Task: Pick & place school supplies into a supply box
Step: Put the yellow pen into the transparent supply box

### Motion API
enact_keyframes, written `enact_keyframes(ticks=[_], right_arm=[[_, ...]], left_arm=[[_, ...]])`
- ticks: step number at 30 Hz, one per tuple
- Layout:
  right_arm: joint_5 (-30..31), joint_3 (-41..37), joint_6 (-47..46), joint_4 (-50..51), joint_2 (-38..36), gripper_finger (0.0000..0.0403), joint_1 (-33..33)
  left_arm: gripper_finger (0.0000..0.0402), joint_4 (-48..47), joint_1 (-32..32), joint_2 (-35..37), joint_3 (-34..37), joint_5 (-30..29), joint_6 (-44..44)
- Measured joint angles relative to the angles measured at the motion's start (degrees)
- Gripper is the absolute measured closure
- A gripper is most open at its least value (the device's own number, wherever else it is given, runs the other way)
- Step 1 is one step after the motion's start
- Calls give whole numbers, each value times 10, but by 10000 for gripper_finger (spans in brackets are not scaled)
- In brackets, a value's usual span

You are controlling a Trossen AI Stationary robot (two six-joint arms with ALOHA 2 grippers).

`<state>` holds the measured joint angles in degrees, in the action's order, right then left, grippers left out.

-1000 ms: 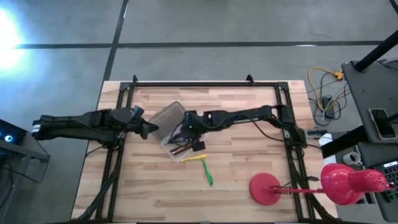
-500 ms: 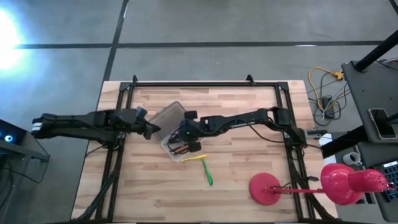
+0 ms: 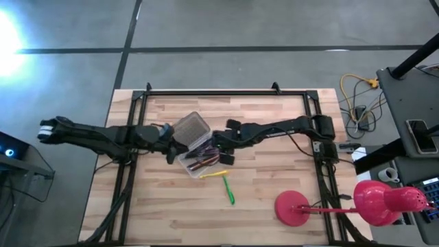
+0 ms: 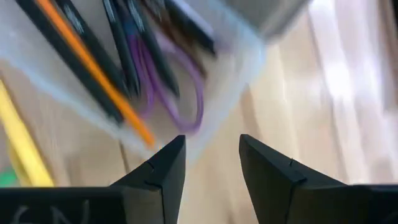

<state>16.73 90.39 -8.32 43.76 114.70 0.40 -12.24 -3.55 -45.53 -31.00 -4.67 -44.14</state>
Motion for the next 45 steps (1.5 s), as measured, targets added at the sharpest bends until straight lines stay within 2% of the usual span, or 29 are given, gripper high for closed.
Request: enact_keyframes(ticks=[6,11,16,20,23,29,35,45], right_arm=[[0,-144,-144,-23,-104,259,39],[0,-222,-259,-42,-178,259,98],[5,-249,-333,-52,-188,259,160],[32,-270,-407,-51,-189,259,194],[39,-285,-457,-51,-189,259,214],[41,-296,-510,-52,-189,259,248],[44,-298,-549,-53,-189,259,275],[58,-308,-566,-56,-189,259,290]], left_arm=[[328,86,-51,-99,-4,0,24],[332,96,-89,-202,-52,-12,130],[338,79,-103,-325,-128,-24,237],[338,28,-110,-417,-206,-24,250],[338,4,-126,-470,-265,-23,294],[338,-46,-138,-568,-346,-23,324],[327,-106,-138,-620,-385,-27,302],[249,-120,-130,-610,-402,-75,301]])
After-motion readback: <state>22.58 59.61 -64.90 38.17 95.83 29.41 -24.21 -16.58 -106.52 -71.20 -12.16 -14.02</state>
